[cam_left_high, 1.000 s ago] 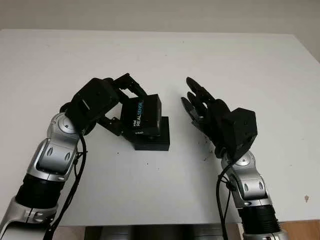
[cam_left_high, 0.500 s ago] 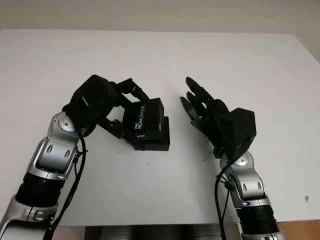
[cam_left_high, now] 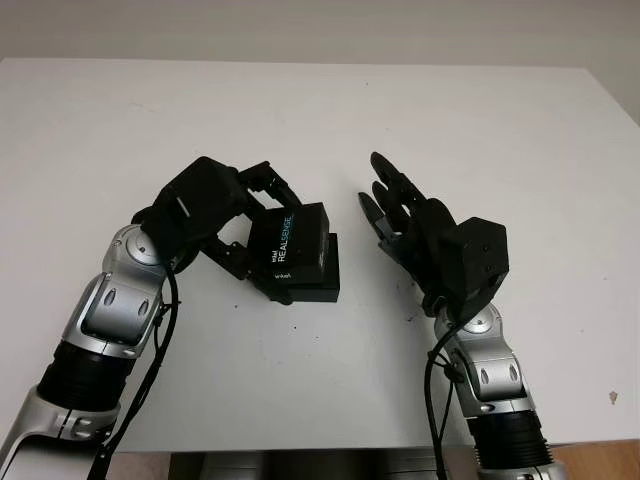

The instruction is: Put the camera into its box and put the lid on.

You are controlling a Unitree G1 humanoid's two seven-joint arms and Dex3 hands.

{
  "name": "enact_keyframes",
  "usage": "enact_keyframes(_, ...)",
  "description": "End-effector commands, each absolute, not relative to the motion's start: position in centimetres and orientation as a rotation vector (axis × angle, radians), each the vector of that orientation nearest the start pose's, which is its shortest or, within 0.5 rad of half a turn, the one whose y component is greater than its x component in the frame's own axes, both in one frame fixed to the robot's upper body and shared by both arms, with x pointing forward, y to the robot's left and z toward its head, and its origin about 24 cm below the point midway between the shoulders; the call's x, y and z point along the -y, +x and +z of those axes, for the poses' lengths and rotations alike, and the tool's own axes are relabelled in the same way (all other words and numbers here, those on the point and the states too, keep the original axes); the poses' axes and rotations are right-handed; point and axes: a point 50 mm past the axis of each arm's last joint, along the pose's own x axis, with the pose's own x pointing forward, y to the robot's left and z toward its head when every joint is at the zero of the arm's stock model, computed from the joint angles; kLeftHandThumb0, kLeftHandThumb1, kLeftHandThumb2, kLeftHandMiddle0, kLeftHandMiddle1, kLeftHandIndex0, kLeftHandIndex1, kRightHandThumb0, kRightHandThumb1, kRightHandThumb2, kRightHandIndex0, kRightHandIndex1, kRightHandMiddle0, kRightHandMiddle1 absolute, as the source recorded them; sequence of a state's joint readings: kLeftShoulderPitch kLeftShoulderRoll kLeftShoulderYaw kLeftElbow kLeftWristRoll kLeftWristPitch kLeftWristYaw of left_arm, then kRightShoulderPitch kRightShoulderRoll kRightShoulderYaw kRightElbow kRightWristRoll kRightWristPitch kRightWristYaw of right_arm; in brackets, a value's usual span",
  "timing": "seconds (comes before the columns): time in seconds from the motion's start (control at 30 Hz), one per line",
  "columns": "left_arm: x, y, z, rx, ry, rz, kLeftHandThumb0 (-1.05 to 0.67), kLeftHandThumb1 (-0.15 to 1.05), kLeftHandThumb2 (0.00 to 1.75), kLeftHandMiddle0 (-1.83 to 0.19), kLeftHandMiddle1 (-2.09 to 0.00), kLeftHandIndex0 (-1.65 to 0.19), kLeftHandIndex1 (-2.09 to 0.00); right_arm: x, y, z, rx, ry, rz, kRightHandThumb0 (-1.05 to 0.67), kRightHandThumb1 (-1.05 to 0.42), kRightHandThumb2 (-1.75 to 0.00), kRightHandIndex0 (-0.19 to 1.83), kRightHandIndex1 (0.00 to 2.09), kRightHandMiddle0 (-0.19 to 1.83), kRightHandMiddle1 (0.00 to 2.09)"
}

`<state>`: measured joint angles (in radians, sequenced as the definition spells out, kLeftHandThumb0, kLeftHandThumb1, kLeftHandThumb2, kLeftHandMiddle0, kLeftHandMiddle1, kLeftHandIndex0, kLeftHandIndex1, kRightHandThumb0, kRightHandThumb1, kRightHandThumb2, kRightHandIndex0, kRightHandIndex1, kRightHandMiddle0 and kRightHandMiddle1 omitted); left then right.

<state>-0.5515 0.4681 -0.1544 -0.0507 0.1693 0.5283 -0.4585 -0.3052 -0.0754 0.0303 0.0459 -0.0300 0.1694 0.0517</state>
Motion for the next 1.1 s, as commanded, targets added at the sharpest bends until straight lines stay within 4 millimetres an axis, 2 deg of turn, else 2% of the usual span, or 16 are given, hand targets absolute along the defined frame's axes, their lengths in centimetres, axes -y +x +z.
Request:
enact_keyframes(0.0,-15.8,33.3,16.6,-0.044,0.681,-0.417,-0.26,0.97,0.06,-0.39,-1.92,-0.17,-1.75,13.2,30.8,9.6,0.088,-0.106,0.132,-0.72,-1.05,-0.39,0.12,0.04,0.14,0.05)
enact_keyframes(0.37,-15.2,33.1,16.1,-0.065,0.661,-0.412,-0.27,0.97,0.05,-0.47,-2.01,-0.18,-1.77,13.0,30.7,9.9,0.103,-0.081,0.128,-0.74,-1.05,-0.40,0.09,0.04,0.11,0.04)
enact_keyframes(0.9,-14.4,32.5,15.5,-0.101,0.634,-0.454,-0.25,0.98,0.06,-0.38,-1.87,-0.15,-1.74,12.8,30.8,10.0,0.103,-0.079,0.127,-0.73,-1.05,-0.40,0.09,0.04,0.11,0.05)
enact_keyframes(1.07,-14.3,32.3,15.4,-0.104,0.647,-0.473,-0.24,0.99,0.06,-0.41,-1.92,-0.16,-1.73,12.7,30.9,9.9,0.098,-0.074,0.128,-0.73,-1.05,-0.40,0.09,0.05,0.12,0.05)
